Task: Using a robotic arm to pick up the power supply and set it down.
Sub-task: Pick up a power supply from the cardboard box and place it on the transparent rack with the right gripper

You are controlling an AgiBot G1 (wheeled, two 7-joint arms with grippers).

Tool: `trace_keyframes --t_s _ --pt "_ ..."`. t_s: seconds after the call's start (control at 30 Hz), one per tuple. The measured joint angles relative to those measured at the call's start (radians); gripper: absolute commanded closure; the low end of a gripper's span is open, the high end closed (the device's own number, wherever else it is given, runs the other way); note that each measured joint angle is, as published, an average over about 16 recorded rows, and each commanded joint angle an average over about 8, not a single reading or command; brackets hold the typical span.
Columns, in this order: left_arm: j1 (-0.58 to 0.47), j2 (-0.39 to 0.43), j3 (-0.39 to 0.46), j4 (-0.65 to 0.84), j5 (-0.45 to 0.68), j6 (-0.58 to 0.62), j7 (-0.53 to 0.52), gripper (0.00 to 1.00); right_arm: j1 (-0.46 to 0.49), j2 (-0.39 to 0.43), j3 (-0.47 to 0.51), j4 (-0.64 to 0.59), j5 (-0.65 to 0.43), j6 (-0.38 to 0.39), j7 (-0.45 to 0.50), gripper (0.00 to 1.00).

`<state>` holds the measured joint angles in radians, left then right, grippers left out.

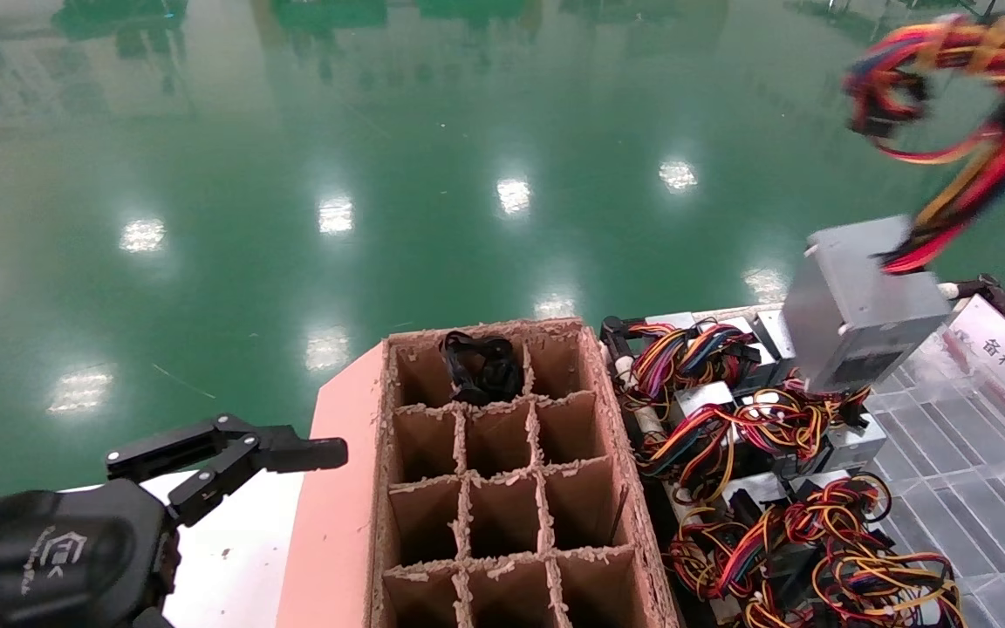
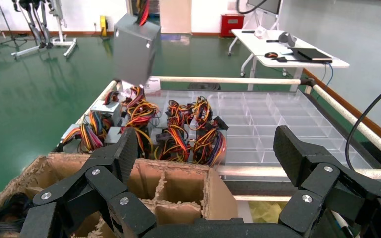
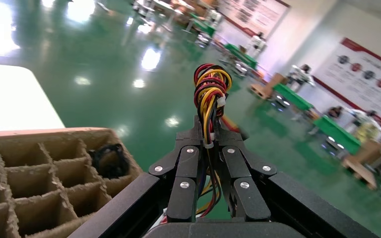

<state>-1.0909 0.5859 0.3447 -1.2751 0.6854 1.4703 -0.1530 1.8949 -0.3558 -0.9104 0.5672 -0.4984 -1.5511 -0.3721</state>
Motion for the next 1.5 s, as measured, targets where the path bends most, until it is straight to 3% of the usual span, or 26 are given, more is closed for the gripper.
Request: trace_keyframes --t_s 0.3,0.6,0.97,1.5 --pt "0.000 0.000 0.000 0.000 0.000 0.000 0.000 0.00 -0.048 0.185 0.000 0.099 0.044 0.035 0.037 1.00" --pt "0.000 0.000 0.000 0.000 0.000 0.000 0.000 0.00 -0.166 0.264 -0.052 0.077 0.152 0.030 0.007 1.00" --pt "0.000 0.000 0.001 0.000 0.000 0.000 0.000 0.00 -0.312 0.258 -0.127 0.011 0.277 0.047 -0.079 1.00" --pt "0.000 0.000 0.001 0.000 -0.001 0.000 0.000 0.00 -0.373 0.164 -0.173 -0.012 0.260 0.117 -0.098 1.00"
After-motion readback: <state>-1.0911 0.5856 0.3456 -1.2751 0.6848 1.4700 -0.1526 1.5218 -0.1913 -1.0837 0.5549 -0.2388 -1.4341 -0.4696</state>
